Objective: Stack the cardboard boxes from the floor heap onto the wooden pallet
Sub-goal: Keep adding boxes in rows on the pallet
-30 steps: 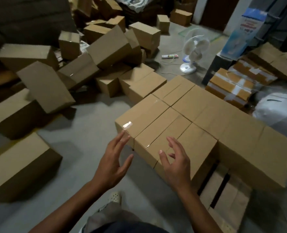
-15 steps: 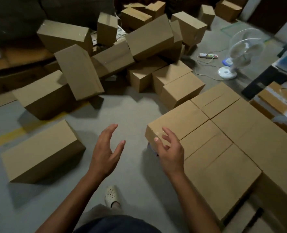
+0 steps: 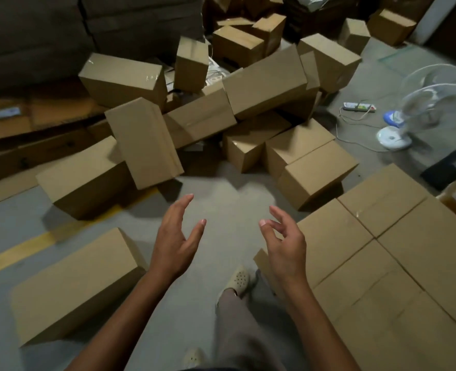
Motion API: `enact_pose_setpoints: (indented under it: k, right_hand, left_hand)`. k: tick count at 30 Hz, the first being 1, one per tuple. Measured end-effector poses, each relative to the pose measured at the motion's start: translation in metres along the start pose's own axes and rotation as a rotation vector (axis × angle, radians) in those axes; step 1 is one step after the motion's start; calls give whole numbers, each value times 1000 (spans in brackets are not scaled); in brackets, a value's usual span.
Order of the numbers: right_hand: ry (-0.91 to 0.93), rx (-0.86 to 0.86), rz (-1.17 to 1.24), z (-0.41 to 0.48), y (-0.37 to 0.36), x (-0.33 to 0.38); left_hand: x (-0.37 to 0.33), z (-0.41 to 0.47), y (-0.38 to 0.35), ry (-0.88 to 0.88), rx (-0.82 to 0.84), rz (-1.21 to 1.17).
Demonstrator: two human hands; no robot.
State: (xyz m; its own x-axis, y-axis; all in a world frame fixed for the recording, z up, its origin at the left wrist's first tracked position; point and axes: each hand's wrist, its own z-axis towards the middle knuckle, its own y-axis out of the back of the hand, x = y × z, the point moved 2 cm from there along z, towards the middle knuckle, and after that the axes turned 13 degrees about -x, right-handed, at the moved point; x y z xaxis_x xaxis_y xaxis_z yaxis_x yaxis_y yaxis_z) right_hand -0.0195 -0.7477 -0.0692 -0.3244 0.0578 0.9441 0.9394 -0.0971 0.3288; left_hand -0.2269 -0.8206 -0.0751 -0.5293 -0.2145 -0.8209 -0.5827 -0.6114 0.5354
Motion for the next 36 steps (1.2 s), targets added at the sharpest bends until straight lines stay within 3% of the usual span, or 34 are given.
enact_pose_setpoints:
  k: [10,20,36]
  right_hand:
    - [31,20,115,208,-64,52]
    - [41,-85,83,367,-93,81]
    - [-146,-243,-134,681,-217,64]
  left_hand:
    - [-48,199,-77,-42,-13,-21]
    - [-62,358,-161,-80,-3,-47]
    - [-26,691,-371,-78,284,46]
